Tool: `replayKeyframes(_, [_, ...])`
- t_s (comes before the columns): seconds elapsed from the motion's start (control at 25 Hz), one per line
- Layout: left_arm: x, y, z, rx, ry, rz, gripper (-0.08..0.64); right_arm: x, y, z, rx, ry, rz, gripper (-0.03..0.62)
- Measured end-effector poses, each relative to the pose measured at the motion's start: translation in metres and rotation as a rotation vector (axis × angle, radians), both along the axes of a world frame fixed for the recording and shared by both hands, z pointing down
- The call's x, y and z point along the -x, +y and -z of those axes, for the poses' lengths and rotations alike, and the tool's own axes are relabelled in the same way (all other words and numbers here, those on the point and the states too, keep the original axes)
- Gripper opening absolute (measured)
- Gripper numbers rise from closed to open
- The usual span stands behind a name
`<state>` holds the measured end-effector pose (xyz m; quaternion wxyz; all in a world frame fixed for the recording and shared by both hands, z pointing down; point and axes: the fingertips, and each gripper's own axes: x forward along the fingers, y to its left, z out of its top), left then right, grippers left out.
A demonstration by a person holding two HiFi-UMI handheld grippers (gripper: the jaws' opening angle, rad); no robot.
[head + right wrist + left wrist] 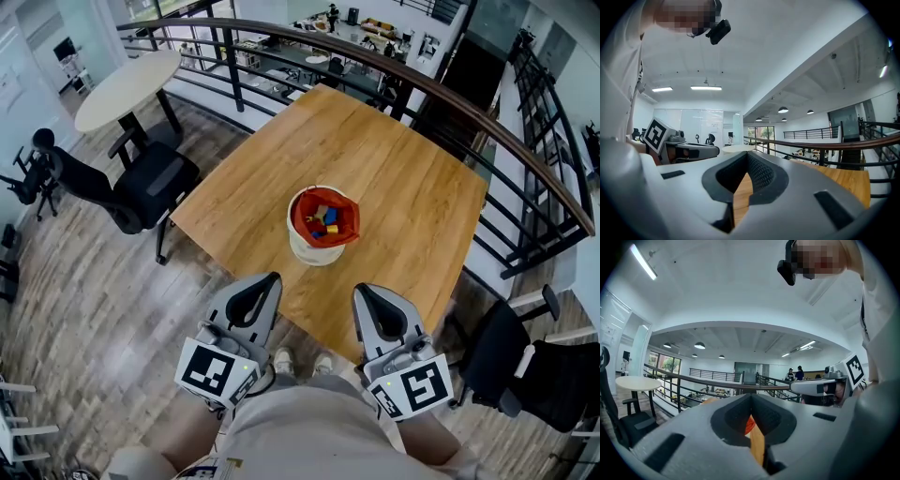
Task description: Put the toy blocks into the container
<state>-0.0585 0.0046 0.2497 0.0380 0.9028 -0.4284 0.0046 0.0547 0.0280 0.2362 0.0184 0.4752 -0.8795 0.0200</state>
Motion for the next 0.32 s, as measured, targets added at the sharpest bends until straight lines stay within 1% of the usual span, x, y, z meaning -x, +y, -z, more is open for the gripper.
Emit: replayKeyframes(0.32, [-0.0022,0.0093,0.0000,0.002,-0.003,0.004,0.012,-0.0018,0.0076,0.0011,-0.001,0.006,0.007,0.021])
